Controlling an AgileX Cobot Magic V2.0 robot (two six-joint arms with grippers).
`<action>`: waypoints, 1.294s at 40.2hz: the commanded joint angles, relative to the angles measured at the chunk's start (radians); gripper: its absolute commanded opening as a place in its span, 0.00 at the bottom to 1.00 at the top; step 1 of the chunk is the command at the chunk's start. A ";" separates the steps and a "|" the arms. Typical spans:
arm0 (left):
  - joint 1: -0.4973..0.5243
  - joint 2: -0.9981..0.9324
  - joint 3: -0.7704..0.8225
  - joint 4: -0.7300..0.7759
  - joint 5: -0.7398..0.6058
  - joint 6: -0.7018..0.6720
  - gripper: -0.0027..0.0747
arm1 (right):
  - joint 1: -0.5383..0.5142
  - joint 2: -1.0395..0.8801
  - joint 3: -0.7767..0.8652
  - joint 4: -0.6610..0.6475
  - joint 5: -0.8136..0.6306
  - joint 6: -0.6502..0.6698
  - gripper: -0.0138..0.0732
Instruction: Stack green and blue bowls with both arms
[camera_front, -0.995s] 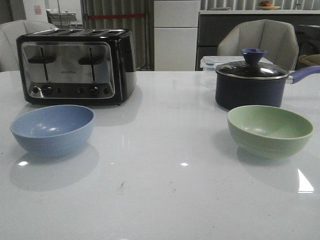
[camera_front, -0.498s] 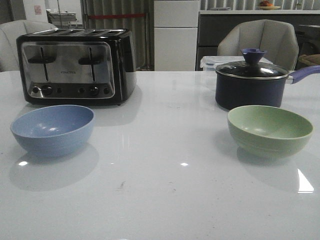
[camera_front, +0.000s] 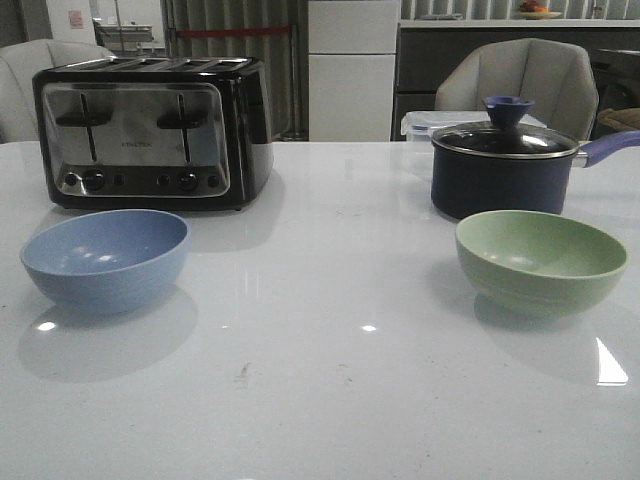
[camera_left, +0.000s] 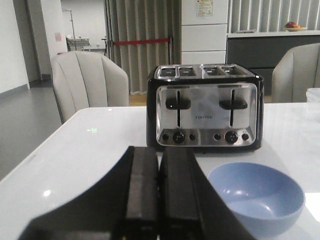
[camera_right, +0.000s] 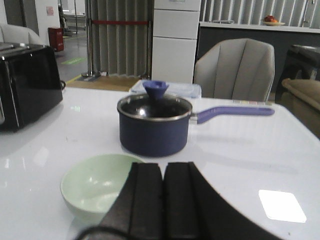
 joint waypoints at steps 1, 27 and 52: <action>0.002 -0.016 -0.118 -0.008 -0.099 -0.009 0.16 | -0.005 -0.015 -0.135 0.003 -0.044 0.003 0.19; 0.002 0.368 -0.566 -0.008 0.419 -0.009 0.16 | -0.005 0.401 -0.588 0.003 0.405 0.003 0.19; 0.002 0.543 -0.564 -0.029 0.557 -0.009 0.16 | -0.005 0.627 -0.527 0.003 0.537 0.003 0.19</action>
